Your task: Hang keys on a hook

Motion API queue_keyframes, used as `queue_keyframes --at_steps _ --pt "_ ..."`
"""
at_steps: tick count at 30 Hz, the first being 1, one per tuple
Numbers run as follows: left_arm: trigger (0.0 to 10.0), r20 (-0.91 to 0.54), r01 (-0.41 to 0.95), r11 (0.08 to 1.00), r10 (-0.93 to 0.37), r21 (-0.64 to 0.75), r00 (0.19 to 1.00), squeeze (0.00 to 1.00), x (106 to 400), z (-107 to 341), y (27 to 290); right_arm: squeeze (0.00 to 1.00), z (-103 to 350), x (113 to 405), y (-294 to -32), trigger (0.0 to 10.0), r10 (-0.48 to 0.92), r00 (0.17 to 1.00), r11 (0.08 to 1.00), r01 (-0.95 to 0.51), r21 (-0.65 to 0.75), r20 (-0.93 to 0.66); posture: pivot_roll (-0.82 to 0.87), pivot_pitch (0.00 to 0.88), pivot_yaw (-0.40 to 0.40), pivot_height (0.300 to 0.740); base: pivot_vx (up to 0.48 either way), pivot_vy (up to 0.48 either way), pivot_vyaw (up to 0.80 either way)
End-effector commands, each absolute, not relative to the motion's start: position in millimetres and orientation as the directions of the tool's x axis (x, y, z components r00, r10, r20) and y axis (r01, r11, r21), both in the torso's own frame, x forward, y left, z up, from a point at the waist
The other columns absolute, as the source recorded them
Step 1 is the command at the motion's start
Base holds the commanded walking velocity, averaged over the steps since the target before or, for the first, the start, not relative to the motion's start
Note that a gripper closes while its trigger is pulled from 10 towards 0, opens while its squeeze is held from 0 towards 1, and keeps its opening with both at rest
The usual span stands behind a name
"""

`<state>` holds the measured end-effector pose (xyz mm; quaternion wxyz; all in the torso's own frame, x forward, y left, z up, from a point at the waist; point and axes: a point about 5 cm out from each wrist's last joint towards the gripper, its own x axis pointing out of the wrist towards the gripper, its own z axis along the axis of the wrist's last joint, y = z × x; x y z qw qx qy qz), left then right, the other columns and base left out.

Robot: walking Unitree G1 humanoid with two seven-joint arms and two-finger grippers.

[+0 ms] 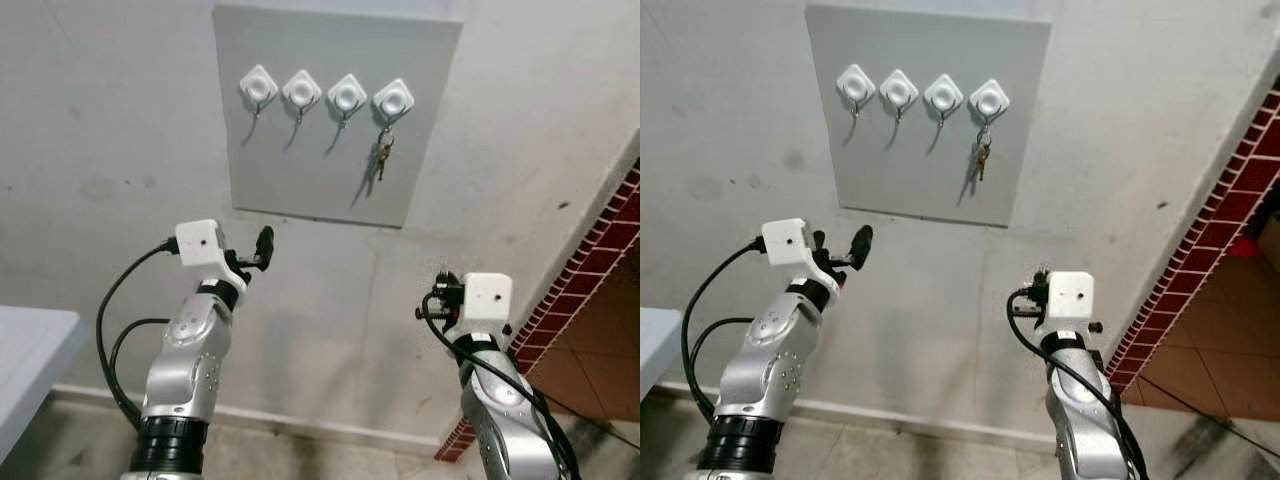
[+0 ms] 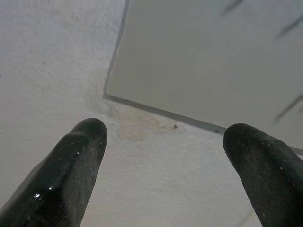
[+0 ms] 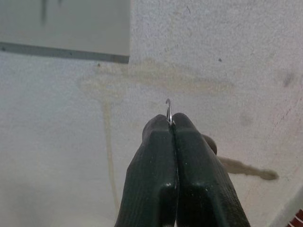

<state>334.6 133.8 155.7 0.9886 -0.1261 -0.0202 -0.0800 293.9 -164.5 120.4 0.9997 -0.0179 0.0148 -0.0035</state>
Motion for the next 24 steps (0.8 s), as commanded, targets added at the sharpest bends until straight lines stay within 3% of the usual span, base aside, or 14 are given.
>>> queue_keyframes --at_steps 1,7,24 --pt "10.0 0.087 0.200 0.953 -0.185 -0.227 0.979 0.00 336 164 128 0.00 127 298 -165 10.0 0.009 1.000 0.998 -0.009 -0.062 -0.001 -0.02 0.000 -0.028 0.740 0.000 0.000 0.00" --pt "10.0 0.091 0.217 0.954 -0.202 -0.208 0.975 0.00 337 166 126 0.00 140 303 -159 10.0 0.085 0.994 0.993 -0.078 -0.092 0.070 -0.02 0.000 -0.025 0.740 0.000 0.000 0.00" --pt "10.0 0.075 0.210 0.941 -0.197 -0.266 0.978 0.00 336 163 131 0.00 142 303 -152 10.0 0.125 0.988 0.990 -0.118 -0.081 0.091 -0.01 0.000 -0.029 0.740 0.000 0.000 0.00"
